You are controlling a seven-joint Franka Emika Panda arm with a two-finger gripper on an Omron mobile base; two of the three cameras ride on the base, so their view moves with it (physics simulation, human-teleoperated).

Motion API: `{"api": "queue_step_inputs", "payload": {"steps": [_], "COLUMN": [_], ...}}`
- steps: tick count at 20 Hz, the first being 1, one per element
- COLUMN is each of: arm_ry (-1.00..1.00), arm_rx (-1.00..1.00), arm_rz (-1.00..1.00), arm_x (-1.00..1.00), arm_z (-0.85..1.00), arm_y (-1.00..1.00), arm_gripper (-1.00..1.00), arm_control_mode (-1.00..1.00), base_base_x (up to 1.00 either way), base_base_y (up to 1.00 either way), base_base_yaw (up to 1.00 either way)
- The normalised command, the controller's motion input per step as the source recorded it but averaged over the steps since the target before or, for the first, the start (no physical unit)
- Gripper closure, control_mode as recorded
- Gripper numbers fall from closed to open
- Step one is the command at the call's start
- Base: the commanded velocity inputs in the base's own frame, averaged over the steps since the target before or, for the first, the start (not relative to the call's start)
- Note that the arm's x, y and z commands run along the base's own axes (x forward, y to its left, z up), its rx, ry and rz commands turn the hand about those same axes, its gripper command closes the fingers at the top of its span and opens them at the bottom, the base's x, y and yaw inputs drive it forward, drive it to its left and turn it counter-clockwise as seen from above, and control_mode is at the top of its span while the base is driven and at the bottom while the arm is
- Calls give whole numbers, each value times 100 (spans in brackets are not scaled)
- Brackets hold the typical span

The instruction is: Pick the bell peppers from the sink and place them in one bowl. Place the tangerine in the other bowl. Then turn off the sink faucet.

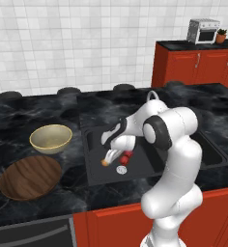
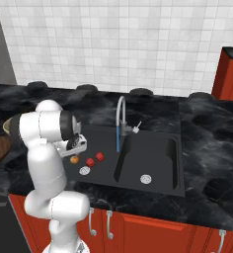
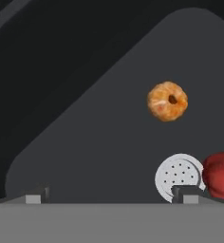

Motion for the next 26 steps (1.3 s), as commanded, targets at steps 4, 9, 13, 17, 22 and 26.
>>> {"api": "queue_step_inputs", "payload": {"steps": [4,9,13,17,22,26], "arm_ry": [0,0,0,0,0,0], "arm_rx": [0,0,0,0,0,0], "arm_rz": [0,0,0,0,0,0], "arm_x": [34,37,35,18,18,25], "arm_z": [-35,-29,-28,-29,-27,-20], "arm_y": [10,1,4,12,15,7], "arm_gripper": [-100,-100,-100,-100,-100,-100], "arm_control_mode": [-100,-100,-100,-100,-100,-100], "base_base_x": [0,0,0,0,0,0], "base_base_y": [0,0,0,0,0,0], "base_base_yaw": [0,0,0,0,0,0]}}
